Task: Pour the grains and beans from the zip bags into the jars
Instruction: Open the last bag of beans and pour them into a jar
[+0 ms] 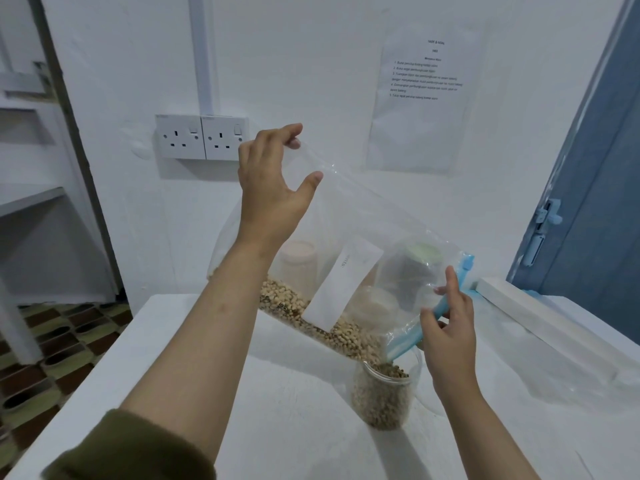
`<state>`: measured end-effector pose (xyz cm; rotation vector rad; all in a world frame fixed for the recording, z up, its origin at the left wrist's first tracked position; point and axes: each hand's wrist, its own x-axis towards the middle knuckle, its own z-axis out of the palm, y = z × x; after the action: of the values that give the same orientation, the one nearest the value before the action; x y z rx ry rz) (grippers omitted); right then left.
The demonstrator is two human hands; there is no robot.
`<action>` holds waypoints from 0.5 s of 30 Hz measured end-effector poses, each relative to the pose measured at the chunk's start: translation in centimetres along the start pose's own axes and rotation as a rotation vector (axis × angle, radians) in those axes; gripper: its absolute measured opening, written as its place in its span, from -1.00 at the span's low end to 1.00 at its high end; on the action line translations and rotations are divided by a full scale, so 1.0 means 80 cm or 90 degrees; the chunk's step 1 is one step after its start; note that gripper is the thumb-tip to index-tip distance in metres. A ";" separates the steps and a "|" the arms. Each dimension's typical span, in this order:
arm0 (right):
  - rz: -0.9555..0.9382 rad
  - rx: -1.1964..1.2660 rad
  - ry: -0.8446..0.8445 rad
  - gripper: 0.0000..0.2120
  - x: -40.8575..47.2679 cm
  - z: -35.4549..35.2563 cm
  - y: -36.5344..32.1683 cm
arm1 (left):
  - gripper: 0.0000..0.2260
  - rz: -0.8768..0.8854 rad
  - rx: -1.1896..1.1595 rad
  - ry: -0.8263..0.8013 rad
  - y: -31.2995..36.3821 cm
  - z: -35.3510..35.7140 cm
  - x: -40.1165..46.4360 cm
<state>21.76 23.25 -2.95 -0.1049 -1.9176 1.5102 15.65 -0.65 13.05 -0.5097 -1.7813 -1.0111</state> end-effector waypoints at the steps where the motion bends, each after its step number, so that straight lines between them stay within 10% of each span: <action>1: 0.000 -0.002 0.001 -0.32 0.000 0.000 0.000 | -0.50 0.000 0.000 0.000 0.000 0.000 0.000; 15: 0.005 0.010 0.009 -0.32 -0.003 -0.001 0.001 | -0.51 0.002 0.004 0.001 0.003 0.000 -0.001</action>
<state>21.97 23.26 -3.11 -0.1159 -1.8957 1.5254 15.89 -0.52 13.12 -0.5075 -1.7805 -1.0036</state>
